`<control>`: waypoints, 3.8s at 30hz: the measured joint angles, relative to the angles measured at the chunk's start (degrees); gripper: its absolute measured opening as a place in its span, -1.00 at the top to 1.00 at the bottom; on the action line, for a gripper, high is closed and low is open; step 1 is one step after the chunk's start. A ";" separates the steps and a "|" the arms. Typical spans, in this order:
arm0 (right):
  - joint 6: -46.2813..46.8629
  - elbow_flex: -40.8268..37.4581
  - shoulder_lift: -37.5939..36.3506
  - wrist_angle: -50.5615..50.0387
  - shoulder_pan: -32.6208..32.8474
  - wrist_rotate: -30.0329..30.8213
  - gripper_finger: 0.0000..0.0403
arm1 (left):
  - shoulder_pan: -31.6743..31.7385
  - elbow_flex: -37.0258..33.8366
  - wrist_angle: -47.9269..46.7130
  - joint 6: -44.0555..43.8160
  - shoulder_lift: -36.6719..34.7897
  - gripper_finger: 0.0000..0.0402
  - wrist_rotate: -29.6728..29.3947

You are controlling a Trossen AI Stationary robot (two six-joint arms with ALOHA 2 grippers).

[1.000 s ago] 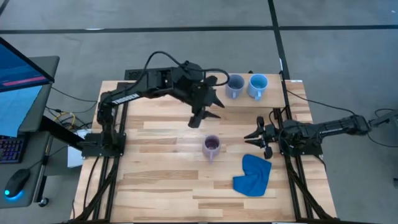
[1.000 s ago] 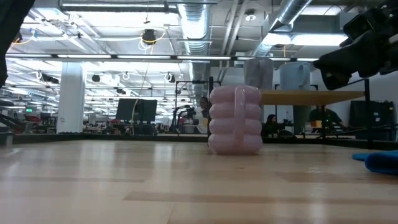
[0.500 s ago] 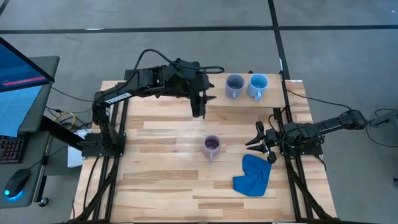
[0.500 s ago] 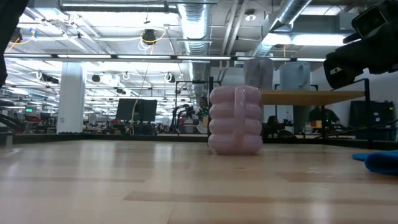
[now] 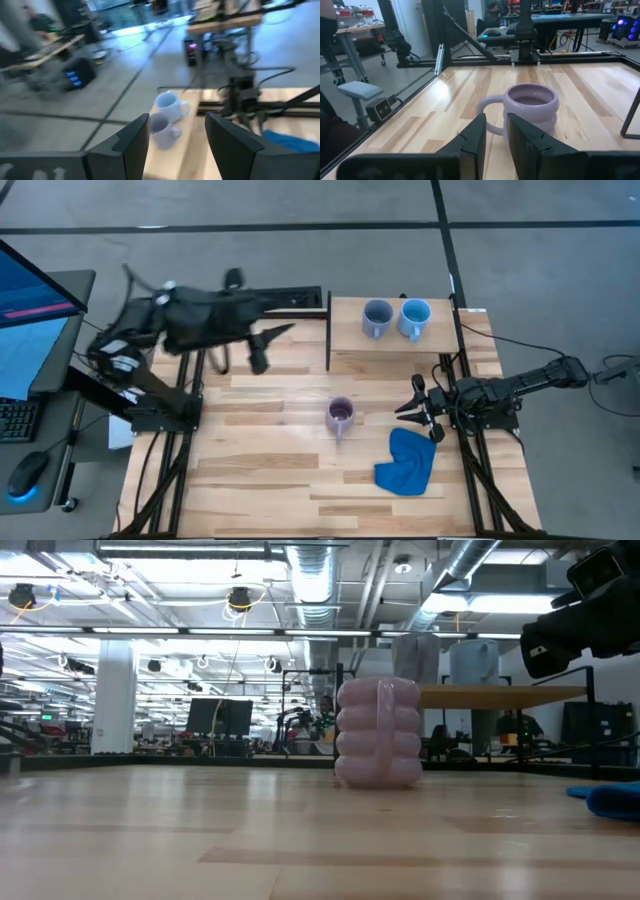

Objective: Stack small to large cups/mugs on shelf
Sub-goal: Put the purple mug on the shelf

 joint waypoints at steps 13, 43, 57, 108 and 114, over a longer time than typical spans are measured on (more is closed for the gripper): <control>-0.02 0.00 0.03 1.30 0.00 0.04 0.51 | -13.35 -45.70 12.88 -8.39 -29.70 0.08 -24.64; 0.00 0.00 0.04 1.70 0.00 0.70 0.51 | -14.92 -114.64 43.34 -9.98 -80.38 0.08 -21.96; 1.93 0.02 0.04 1.70 0.00 0.68 0.51 | -14.92 -121.57 42.91 -11.80 -88.38 0.08 -22.03; 3.72 73.13 45.14 -40.47 -1.52 -0.01 0.51 | -14.88 -121.55 37.84 -15.16 -88.30 0.08 -22.09; -7.73 75.42 49.79 -40.38 -2.34 0.02 0.51 | -14.88 -121.55 37.80 -15.15 -88.30 0.08 -22.09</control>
